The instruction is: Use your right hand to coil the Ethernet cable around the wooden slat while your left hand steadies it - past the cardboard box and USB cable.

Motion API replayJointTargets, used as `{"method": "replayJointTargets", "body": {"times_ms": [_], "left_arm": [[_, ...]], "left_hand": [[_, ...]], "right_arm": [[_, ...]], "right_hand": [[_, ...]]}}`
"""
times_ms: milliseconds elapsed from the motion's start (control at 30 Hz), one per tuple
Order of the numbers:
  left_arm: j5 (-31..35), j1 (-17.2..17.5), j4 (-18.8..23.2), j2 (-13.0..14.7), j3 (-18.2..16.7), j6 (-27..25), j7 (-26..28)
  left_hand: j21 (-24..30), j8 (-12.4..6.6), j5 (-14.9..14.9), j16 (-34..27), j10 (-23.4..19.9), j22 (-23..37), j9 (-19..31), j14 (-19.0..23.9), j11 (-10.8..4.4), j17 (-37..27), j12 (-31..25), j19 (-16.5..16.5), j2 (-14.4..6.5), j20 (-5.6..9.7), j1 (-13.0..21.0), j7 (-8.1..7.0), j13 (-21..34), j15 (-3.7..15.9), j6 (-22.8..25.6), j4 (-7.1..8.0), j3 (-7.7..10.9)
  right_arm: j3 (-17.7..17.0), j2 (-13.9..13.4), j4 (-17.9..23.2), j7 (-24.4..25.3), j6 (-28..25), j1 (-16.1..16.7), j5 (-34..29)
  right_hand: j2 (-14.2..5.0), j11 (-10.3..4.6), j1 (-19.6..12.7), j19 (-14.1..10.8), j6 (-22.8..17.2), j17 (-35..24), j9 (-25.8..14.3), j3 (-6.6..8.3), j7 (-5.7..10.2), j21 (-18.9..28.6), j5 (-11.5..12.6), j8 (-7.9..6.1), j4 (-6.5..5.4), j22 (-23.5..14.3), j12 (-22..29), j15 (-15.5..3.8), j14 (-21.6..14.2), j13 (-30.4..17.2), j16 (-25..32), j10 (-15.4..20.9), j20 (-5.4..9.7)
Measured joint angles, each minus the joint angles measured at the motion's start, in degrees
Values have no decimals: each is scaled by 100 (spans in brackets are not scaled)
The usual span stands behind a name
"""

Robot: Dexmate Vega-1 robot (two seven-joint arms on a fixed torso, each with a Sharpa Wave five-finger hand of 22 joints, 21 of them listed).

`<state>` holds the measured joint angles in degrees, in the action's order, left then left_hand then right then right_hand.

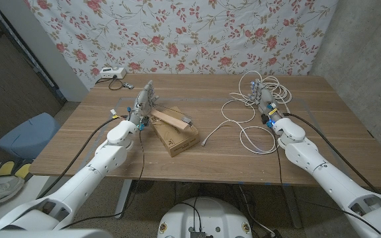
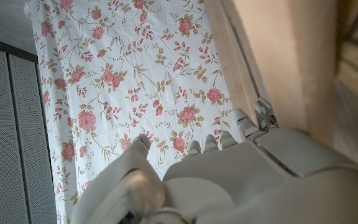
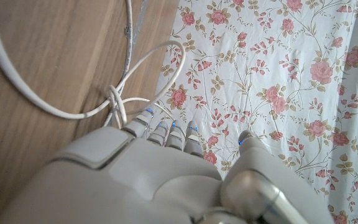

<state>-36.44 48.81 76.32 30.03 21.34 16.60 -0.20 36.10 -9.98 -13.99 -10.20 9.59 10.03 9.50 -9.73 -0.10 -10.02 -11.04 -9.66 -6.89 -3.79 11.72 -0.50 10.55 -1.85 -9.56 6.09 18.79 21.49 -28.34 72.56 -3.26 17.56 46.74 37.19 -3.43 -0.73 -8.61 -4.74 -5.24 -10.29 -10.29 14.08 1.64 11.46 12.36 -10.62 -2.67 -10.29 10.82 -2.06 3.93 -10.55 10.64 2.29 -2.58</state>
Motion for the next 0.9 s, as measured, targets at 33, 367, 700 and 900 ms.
{"method": "replayJointTargets", "body": {"times_ms": [33,367,700,900], "left_arm": [[26,2,20,8,11,0,44],[275,10,299,86,120,31,447],[805,12,872,326,296,-140,1050],[1211,31,1390,665,351,-524,1405]], "left_hand": [[0,0,0,0,0,16,0,0,0,0,0,0,0,0,0,0,0,0,0,0,0],[0,-16,0,0,0,26,0,0,1,10,-38,1,0,0,0,-16,0,0,-14,0,0],[0,-83,-34,-45,-1,9,-1,0,1,17,-106,-21,76,-22,76,-188,-1,0,-17,-79,-8],[-38,-105,-34,-89,-86,9,26,-20,-19,16,-150,-20,196,-20,196,-285,-1,-21,82,-217,-40]], "right_arm": [[9,25,-68,-63,33,-45,0],[16,179,-659,-489,244,-334,71],[-91,252,-1073,-895,452,-436,241],[-152,270,-1186,-1031,550,-424,320]], "right_hand": [[0,0,0,0,0,0,0,0,0,0,0,-1,0,0,0,0,0,0,0,0,0],[0,0,0,1,1,0,0,0,0,0,0,-1,0,0,0,0,0,0,0,-1,1],[0,0,0,2,1,1,1,0,0,0,0,-1,0,1,0,0,-1,1,0,-1,1],[0,0,1,0,1,16,1,-1,0,0,0,-1,0,1,0,1,-1,1,0,-1,0]]}}
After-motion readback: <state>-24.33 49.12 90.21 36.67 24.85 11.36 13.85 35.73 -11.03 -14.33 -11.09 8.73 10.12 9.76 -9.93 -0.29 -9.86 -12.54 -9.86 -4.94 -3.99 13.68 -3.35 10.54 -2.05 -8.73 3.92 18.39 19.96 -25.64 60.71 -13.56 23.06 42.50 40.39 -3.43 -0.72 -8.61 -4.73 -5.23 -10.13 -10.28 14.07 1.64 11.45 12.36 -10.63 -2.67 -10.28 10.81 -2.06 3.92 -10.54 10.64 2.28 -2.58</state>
